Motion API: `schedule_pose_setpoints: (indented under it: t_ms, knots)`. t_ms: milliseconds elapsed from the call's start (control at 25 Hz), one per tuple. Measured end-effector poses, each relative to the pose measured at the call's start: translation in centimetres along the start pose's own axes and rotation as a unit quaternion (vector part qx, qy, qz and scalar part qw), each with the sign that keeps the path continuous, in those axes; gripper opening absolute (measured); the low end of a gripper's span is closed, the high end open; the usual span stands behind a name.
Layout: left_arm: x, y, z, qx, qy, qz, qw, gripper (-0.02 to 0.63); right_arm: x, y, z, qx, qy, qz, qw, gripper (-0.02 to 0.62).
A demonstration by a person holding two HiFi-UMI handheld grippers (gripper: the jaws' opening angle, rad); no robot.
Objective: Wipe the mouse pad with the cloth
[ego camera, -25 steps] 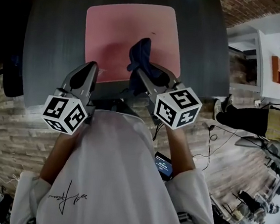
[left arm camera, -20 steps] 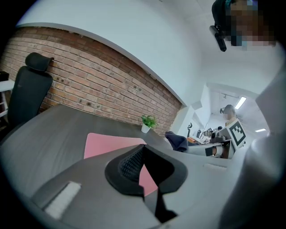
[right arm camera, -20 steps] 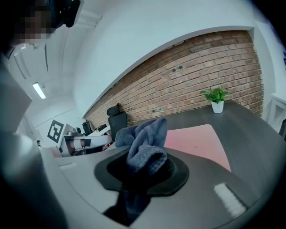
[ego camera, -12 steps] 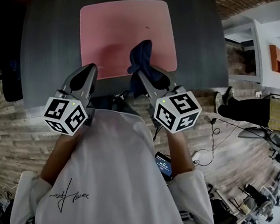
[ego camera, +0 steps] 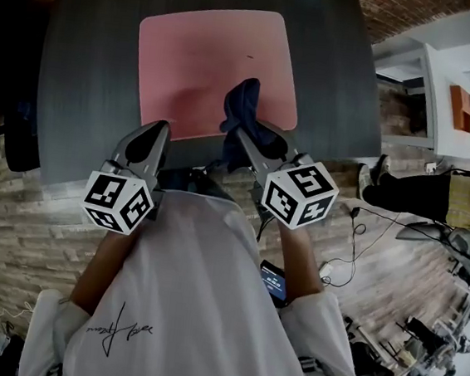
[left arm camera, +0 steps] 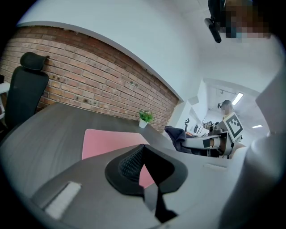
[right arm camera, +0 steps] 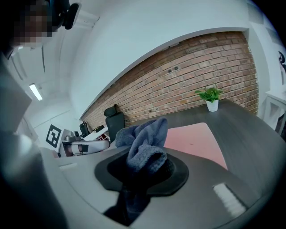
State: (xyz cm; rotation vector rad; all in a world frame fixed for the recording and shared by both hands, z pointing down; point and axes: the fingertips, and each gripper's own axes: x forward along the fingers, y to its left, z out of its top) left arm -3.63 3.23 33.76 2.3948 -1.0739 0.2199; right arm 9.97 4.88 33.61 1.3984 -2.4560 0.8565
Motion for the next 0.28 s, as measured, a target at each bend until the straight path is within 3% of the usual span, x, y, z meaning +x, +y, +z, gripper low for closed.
schedule_pose_setpoints:
  t_ms: [280]
  knots:
    - [0.8, -1.7, -0.8, 0.003, 0.019, -0.032, 0.9993, 0.012, 0.2, 0.1, -0.2, 0.002, 0.001, 0.006, 1.000, 0.091]
